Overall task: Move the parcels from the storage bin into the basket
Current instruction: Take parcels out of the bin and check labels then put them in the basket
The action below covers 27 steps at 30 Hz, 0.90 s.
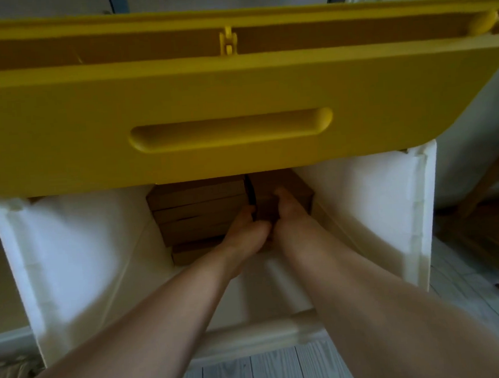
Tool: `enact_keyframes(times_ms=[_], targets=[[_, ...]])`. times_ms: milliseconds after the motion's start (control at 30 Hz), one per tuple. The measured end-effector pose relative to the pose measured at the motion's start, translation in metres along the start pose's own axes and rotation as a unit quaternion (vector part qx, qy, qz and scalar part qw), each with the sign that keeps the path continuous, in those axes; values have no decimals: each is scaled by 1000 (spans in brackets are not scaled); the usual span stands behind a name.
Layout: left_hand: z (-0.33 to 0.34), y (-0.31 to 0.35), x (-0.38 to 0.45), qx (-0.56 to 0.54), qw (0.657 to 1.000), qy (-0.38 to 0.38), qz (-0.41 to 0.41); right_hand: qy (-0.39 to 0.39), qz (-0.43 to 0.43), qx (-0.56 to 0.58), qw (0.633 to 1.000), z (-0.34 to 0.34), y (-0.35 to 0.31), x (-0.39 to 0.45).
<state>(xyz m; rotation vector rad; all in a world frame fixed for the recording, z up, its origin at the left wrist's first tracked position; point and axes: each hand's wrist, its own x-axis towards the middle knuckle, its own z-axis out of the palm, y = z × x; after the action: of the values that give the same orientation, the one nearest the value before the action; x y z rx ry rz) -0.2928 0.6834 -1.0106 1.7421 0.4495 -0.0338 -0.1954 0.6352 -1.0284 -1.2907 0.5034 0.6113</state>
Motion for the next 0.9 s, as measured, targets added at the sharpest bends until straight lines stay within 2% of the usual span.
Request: enact_keyframes(times_ms=[100, 233, 400, 567, 767, 900], targets=[[-4, 4, -8, -17, 1000, 9, 3, 19, -25, -7, 999, 2, -3, -5], [-6, 18, -26, -78, 995, 56, 17, 36, -49, 71, 996, 1, -11, -29], [-14, 38, -74, -129, 989, 67, -1, 86, -61, 77, 991, -27, -6, -147], [-39, 32, -117, -124, 989, 77, 2, 26, -41, 14, 999, -67, 24, -223], [-72, 30, -175, -168, 978, 117, 31, -19, -73, -54, 996, -91, 39, -270], [-84, 35, -224, -152, 983, 77, 62, -97, -75, -106, 987, -115, 42, -301]])
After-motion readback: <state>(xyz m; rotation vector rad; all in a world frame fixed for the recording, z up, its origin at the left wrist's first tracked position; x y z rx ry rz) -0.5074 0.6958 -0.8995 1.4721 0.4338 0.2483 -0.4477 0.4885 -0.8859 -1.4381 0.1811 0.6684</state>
